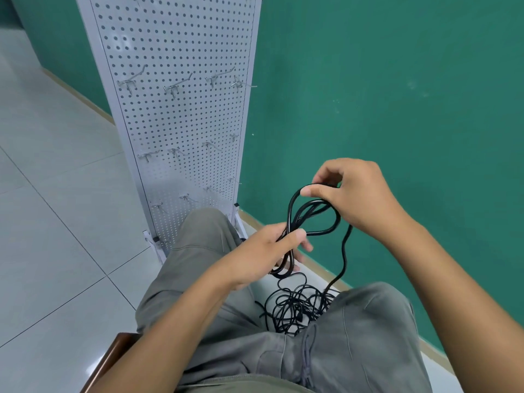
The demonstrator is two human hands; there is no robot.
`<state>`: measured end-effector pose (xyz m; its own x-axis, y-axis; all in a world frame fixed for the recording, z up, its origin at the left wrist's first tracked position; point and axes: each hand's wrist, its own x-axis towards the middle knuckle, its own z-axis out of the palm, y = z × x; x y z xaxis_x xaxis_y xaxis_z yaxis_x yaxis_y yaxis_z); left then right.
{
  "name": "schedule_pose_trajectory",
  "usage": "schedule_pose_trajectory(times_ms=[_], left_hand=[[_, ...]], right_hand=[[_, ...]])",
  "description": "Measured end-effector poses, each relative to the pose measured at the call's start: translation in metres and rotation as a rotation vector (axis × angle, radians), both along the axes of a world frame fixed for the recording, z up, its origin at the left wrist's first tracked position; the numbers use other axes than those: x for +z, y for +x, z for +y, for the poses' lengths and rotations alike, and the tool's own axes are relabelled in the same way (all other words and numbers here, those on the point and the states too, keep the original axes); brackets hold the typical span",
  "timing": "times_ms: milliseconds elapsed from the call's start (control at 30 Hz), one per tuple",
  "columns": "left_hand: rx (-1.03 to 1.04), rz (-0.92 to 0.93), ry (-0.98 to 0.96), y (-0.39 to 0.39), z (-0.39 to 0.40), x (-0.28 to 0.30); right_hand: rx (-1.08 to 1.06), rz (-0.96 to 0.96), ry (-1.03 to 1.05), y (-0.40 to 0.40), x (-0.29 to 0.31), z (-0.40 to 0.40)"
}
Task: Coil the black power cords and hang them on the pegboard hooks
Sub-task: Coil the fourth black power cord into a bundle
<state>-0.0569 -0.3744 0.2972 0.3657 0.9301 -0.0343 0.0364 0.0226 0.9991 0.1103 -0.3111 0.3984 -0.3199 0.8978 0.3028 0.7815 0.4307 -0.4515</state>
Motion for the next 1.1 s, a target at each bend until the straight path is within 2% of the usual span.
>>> schedule_pose_trajectory(times_ms=[167, 400, 467, 567, 633, 700, 767, 900, 1100], left_hand=[[0.033, -0.219, -0.081, 0.005, -0.002, 0.001], [0.054, -0.347, -0.104, 0.009, -0.001, 0.003], [0.066, -0.332, -0.121, 0.009, -0.002, 0.004], [0.151, -0.213, -0.124, 0.01, 0.0, 0.001], [0.19, -0.065, -0.054, 0.008, 0.004, -0.004], [0.154, -0.006, -0.005, 0.004, 0.004, -0.001], [0.101, -0.058, -0.01, 0.003, 0.001, 0.002], [0.065, -0.245, -0.071, 0.009, -0.003, 0.001], [-0.05, -0.406, -0.137, 0.018, -0.01, 0.001]], right_hand=[[0.075, 0.13, -0.134, 0.009, -0.001, -0.004], [0.18, 0.651, -0.421, 0.001, -0.028, -0.018], [0.174, 0.751, -0.41, -0.005, -0.035, -0.02], [0.1, 0.843, -0.325, -0.017, -0.042, -0.022], [0.076, 0.951, -0.328, -0.022, -0.044, -0.023], [0.071, 1.052, -0.379, -0.027, -0.044, -0.024], [0.048, 1.125, -0.445, -0.033, -0.042, -0.026], [0.022, 1.303, -0.44, -0.045, -0.037, -0.022], [0.041, 1.148, -0.448, -0.048, -0.032, -0.014]])
